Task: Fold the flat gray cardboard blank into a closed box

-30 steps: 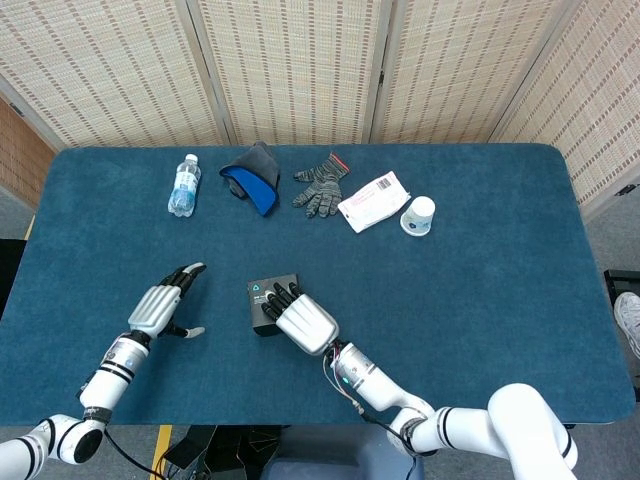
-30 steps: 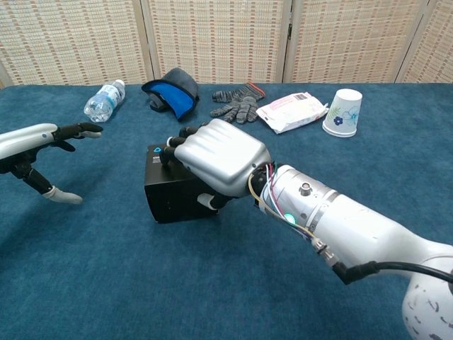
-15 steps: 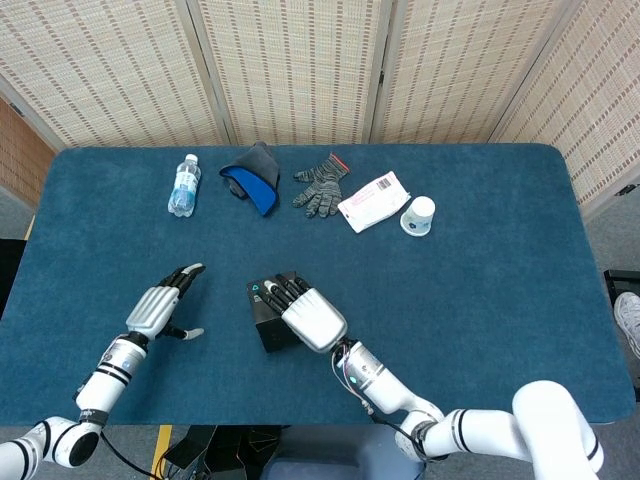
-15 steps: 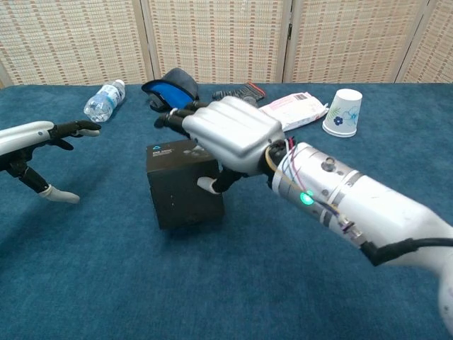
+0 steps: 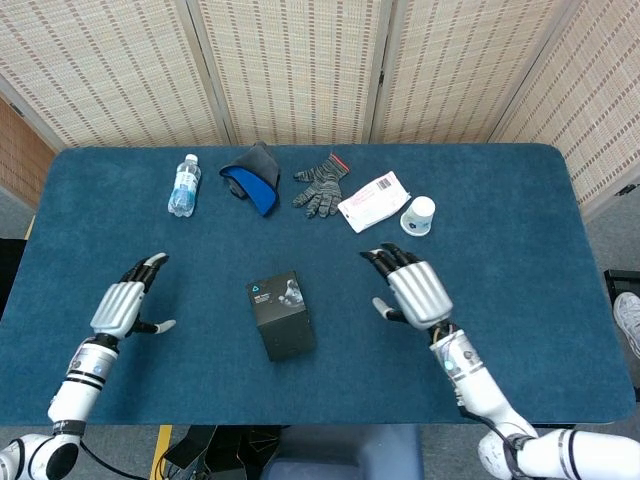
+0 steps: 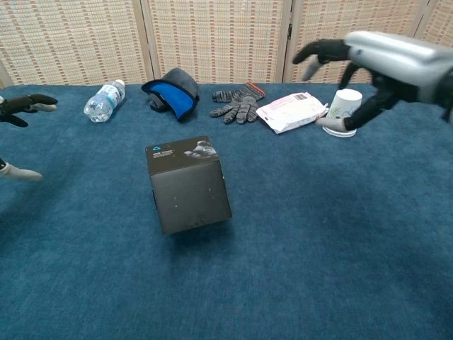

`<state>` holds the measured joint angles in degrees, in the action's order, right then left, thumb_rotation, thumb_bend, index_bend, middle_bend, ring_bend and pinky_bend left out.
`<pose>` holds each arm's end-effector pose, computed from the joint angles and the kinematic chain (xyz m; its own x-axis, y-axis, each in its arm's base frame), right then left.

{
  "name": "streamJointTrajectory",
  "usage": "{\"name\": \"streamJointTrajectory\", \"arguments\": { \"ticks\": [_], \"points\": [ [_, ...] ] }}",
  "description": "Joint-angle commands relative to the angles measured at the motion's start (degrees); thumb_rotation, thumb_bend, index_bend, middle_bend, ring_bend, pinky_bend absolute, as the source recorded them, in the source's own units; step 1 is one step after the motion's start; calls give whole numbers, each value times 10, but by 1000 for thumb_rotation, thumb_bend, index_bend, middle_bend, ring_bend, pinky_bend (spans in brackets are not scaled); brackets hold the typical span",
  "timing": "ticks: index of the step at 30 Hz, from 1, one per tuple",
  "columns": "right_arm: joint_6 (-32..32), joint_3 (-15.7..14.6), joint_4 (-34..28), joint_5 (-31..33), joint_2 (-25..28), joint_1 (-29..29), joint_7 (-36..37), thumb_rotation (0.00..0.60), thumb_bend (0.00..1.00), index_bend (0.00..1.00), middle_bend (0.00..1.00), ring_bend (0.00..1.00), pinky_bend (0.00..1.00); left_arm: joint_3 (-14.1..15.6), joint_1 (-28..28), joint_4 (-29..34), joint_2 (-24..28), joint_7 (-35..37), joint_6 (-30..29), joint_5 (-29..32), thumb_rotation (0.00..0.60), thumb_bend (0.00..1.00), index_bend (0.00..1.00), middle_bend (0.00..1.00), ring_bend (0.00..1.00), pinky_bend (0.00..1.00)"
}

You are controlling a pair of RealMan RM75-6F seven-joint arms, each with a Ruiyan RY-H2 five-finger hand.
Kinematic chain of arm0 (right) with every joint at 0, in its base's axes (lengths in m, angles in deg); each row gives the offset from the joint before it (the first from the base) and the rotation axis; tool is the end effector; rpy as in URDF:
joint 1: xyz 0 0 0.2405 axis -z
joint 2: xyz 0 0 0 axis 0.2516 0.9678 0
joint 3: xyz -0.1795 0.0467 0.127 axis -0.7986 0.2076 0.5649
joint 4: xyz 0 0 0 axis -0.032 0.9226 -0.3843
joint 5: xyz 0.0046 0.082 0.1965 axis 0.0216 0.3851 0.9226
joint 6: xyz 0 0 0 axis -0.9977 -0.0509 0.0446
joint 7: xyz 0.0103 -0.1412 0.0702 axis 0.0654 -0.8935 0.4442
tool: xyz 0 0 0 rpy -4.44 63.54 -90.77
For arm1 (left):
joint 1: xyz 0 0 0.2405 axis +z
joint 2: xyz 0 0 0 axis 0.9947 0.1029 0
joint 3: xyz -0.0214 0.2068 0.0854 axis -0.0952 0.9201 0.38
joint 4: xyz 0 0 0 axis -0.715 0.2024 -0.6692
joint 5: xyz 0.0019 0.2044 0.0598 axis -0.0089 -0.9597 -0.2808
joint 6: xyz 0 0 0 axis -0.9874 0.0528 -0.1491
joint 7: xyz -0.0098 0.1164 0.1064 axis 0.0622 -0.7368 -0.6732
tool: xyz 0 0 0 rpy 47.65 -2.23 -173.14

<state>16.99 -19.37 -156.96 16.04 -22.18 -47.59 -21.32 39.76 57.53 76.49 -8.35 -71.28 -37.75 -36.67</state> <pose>-0.1188 -0.2904 0.0414 0.3566 -0.1126 0.9274 -0.8856 -0.3571 0.2972 -0.2361 0.3037 0.0594 0.2249 0.2053 0.9525 0.9725 -0.1078 -0.2064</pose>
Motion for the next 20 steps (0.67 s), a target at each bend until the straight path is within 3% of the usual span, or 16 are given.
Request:
{"name": "streamJointTrajectory", "arguments": {
  "ticks": [1,11,20],
  "points": [
    [-31,-34,-10,-14,55,48,36,600,298,191,282,203,323,-2,27,19,14,-43,-46,12,600,77,0,0,0,131],
    [-126,-86,50,-63,110,153,86,600,325,238,293,208,327,17,103,56,28,-133,-178,-8,600,77,0,0,0,131],
    [-172,-93,80,-72,112,215,133,600,324,238,293,207,327,48,160,108,36,-177,-234,-26,600,77,0,0,0,131]
  ]
}}
